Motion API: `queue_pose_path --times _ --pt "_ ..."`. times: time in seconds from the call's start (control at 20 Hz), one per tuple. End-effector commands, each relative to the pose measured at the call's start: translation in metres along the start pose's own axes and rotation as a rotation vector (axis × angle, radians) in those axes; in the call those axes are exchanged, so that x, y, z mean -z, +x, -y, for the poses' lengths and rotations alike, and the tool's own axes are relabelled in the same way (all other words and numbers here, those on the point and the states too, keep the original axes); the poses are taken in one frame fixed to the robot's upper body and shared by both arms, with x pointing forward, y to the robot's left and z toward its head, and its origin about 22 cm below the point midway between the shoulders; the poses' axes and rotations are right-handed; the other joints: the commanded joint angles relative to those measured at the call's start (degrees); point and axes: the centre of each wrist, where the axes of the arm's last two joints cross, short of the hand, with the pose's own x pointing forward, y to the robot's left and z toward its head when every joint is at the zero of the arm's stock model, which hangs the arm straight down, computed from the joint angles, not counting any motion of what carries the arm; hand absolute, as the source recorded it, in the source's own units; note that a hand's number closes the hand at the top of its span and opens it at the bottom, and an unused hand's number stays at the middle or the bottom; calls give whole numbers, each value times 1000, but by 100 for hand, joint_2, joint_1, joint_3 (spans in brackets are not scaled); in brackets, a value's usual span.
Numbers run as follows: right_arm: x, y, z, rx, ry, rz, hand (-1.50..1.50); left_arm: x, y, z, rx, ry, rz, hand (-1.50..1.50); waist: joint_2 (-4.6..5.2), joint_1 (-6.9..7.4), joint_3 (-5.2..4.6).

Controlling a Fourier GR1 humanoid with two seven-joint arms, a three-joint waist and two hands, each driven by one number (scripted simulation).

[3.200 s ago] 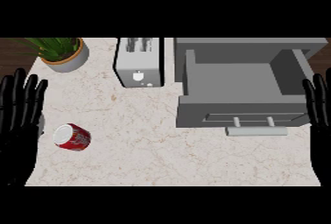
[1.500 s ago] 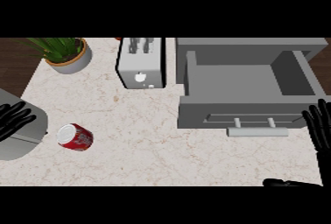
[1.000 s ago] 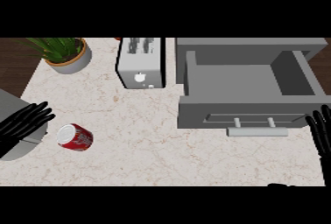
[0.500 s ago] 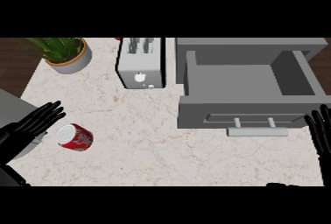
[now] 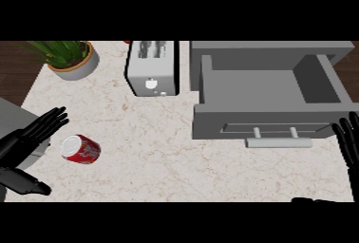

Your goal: Pick up the can, place it into the drawer and close the drawer

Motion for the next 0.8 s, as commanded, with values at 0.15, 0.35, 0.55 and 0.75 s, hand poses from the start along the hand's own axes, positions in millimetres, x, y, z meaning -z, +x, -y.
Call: queue_pose_path --times 0.15,0.35,0.55,0.75 --pt "-1 -21 1 3 -10 -3 -150 -7 -28 -4 -7 -54 67 -150 8 -14 -2" --pt "-2 -12 -3 -4 18 12 -150 -6 -30 -12 -20 -57 40 -150 3 -17 -1" --pt "7 0 8 -8 -1 20 -150 20 -49 -3 -13 -49 30 -150 24 -85 -8" --pt "3 6 -4 15 -7 18 -150 -10 -56 -14 -42 -35 19 -150 18 -63 -9"
